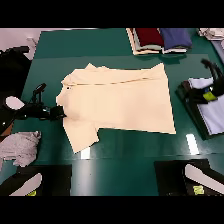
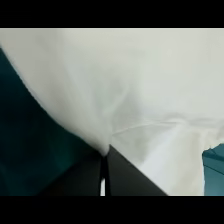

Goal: Fold the shirts.

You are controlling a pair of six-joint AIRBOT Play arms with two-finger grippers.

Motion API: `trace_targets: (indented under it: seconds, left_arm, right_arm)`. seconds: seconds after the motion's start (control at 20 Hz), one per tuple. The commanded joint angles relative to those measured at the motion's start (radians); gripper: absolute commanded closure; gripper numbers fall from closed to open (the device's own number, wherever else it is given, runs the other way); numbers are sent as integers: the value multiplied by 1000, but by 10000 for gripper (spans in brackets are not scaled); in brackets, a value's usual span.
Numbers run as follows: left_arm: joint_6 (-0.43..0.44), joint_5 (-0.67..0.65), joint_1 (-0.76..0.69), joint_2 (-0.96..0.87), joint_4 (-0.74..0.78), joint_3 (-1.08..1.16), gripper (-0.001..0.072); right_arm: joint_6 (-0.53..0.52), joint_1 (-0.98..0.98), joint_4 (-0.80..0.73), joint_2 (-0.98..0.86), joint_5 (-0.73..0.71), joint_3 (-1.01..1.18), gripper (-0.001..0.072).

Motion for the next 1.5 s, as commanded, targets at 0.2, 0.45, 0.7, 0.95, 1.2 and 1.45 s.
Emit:
trace_targets:
  seconds: [0.2,0.45,0.7,0.95,1.2,1.45]
  left_arm:
    - [26,-3,0,1,-1,16,684]
    - [26,-8,0,1,-1,16,683]
    - [27,-11,0,11,10,40,684]
    - [4,-45,0,239,53,243,685]
    - [3,-48,0,401,56,718,684]
    - [-31,-53,0,408,56,1161,684]
  right_arm:
    - [-4,-269,83,-2,-96,-459,211]
    - [-29,-162,222,-69,-219,-543,278]
    - [-45,8,228,-6,-301,-488,681]
    - [-46,94,229,194,-298,-193,692]
    - [-44,91,228,340,-340,276,692]
    - [-43,-11,228,423,-310,579,693]
